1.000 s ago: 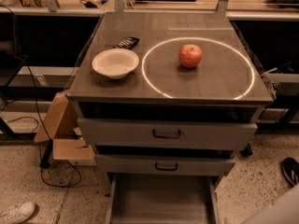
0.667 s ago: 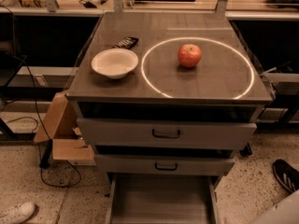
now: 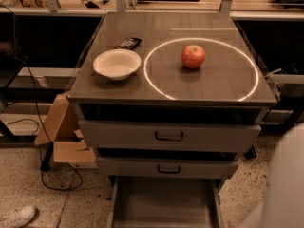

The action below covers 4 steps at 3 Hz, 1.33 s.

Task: Close bottom drawer

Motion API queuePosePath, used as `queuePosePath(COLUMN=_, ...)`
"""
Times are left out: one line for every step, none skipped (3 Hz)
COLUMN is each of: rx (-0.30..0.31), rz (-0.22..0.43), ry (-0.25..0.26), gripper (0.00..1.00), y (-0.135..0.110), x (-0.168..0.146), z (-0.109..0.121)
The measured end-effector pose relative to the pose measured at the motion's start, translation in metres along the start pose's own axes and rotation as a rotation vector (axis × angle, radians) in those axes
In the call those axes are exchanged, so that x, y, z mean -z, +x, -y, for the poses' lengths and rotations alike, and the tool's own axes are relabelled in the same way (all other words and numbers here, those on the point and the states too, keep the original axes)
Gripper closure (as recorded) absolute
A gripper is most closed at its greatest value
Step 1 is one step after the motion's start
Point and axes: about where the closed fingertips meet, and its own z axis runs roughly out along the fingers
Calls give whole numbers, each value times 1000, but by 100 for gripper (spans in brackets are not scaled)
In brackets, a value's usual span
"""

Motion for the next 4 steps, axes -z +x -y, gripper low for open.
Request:
queuePosePath(rx=-43, rz=-41, ry=-14, gripper=100, y=19, x=-27, z=9)
queuePosePath(rx=-63, rz=-56, ry=-26, gripper=100, y=28, x=-34, z=9)
queuePosePath(rx=-91, rz=-56, ry=-27, gripper=100, y=37, x=-41, z=16)
queuePosePath(rx=-208, rz=-36, ry=-20, gripper=100, y=61, x=-64, z=43)
